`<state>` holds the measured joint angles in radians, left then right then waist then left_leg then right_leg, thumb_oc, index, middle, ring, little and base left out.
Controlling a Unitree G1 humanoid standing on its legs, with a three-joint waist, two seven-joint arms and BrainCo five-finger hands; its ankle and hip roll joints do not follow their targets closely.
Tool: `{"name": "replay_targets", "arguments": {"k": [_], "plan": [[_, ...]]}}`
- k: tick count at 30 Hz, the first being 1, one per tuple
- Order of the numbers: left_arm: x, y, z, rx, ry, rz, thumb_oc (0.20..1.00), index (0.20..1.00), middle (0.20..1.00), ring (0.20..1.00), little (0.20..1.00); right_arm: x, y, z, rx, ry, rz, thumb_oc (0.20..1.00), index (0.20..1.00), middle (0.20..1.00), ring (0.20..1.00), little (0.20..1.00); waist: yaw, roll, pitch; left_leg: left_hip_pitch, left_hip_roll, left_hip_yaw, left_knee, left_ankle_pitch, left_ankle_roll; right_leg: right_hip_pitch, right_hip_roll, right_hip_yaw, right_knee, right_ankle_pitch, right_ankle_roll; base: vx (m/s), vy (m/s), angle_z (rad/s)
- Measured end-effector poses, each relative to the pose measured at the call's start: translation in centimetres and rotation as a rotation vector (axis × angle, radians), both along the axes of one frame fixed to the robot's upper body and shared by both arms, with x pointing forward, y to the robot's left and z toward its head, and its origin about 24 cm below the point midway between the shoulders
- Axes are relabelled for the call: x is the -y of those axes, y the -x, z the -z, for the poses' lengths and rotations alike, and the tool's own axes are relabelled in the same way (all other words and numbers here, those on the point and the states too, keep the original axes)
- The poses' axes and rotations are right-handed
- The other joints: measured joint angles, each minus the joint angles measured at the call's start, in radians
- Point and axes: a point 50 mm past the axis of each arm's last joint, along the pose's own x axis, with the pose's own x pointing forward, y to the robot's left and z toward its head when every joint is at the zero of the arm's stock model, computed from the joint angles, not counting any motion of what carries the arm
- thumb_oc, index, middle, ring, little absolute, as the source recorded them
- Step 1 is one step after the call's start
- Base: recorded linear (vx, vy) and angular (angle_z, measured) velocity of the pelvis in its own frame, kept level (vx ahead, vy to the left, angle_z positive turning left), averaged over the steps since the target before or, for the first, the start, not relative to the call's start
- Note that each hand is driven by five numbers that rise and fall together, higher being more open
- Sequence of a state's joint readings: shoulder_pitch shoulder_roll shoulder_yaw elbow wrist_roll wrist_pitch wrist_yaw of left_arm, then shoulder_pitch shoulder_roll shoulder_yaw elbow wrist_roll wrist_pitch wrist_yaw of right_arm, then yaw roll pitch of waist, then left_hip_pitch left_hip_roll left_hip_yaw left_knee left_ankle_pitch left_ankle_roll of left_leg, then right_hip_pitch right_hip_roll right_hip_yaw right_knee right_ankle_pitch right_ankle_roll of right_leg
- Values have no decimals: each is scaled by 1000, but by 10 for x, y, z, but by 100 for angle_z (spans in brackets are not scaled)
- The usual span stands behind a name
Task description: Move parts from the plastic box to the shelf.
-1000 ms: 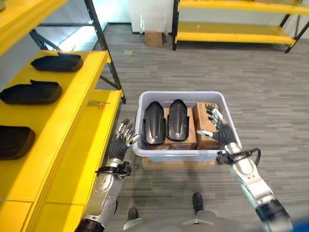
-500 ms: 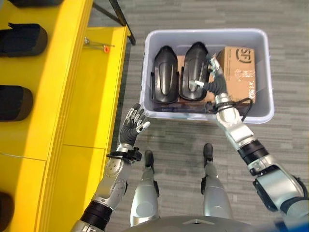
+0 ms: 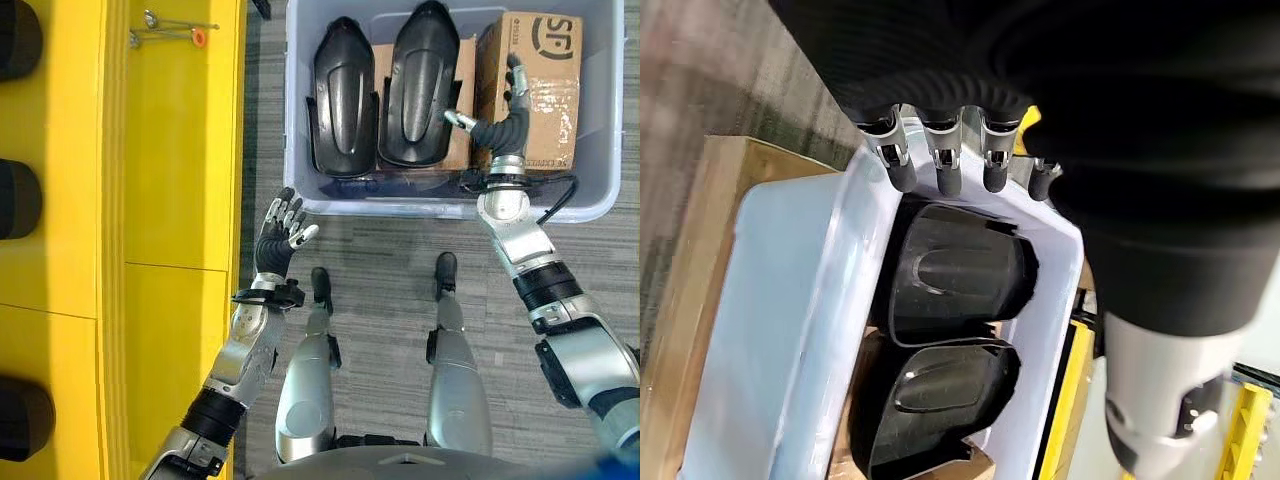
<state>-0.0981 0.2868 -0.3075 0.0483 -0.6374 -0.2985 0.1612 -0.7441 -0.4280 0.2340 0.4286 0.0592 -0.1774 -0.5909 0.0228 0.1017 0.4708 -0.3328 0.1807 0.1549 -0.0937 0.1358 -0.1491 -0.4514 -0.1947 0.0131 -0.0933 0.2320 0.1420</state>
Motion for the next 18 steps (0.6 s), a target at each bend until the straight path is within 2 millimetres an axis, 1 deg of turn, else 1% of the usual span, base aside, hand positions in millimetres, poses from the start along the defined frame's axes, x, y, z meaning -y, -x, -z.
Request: {"name": "replay_targets", "arguments": {"k": [2,4,9,11,14,16,18], "plan": [[0,0,0,0,-1,-1,1000,1000,1000,1000,1000,-3,0,1,3,-22,7,1000,1000,1000,1000,1000,-8,-2,1,0,1,1,0,0,0,-4,2,1,0,1,0,-6,16,-6],[0,0,0,-3,1,-10,1000,1000,1000,1000,1000,-3,-1,3,-4,-25,12,1000,1000,1000,1000,1000,-8,-3,1,-3,2,4,0,0,0,-10,2,2,0,2,0,-10,9,-7],[0,0,-1,-2,4,-14,1000,1000,1000,1000,1000,1,-6,13,-53,-25,40,1000,1000,1000,1000,1000,-6,-6,3,-23,-3,5,0,2,1,-29,3,4,0,6,0,0,0,0],[0,0,-1,-2,4,-18,1000,1000,1000,1000,1000,0,-7,16,-66,-30,35,1000,1000,1000,1000,1000,-7,-9,6,-23,-4,5,0,3,1,-29,2,4,0,6,1,0,0,0],[0,-1,-3,9,11,-33,1000,1000,1000,1000,1000,-10,-11,16,-80,-30,1,1000,1000,1000,1000,1000,-5,-31,19,-23,-4,4,0,5,1,-30,3,12,0,10,1,0,0,0],[-1,-1,-4,13,12,-36,1000,1000,1000,1000,1000,-15,-12,14,-81,-52,-21,1000,1000,1000,1000,1000,-5,-37,22,-23,-5,3,0,7,1,-30,2,12,0,11,1,0,0,0],[-1,0,-4,13,12,-37,1000,1000,1000,1000,1000,-16,-12,14,-81,-50,-26,1000,1000,1000,1000,1000,1,-37,22,-24,-5,2,0,8,1,-30,2,12,0,13,1,0,0,0]]}}
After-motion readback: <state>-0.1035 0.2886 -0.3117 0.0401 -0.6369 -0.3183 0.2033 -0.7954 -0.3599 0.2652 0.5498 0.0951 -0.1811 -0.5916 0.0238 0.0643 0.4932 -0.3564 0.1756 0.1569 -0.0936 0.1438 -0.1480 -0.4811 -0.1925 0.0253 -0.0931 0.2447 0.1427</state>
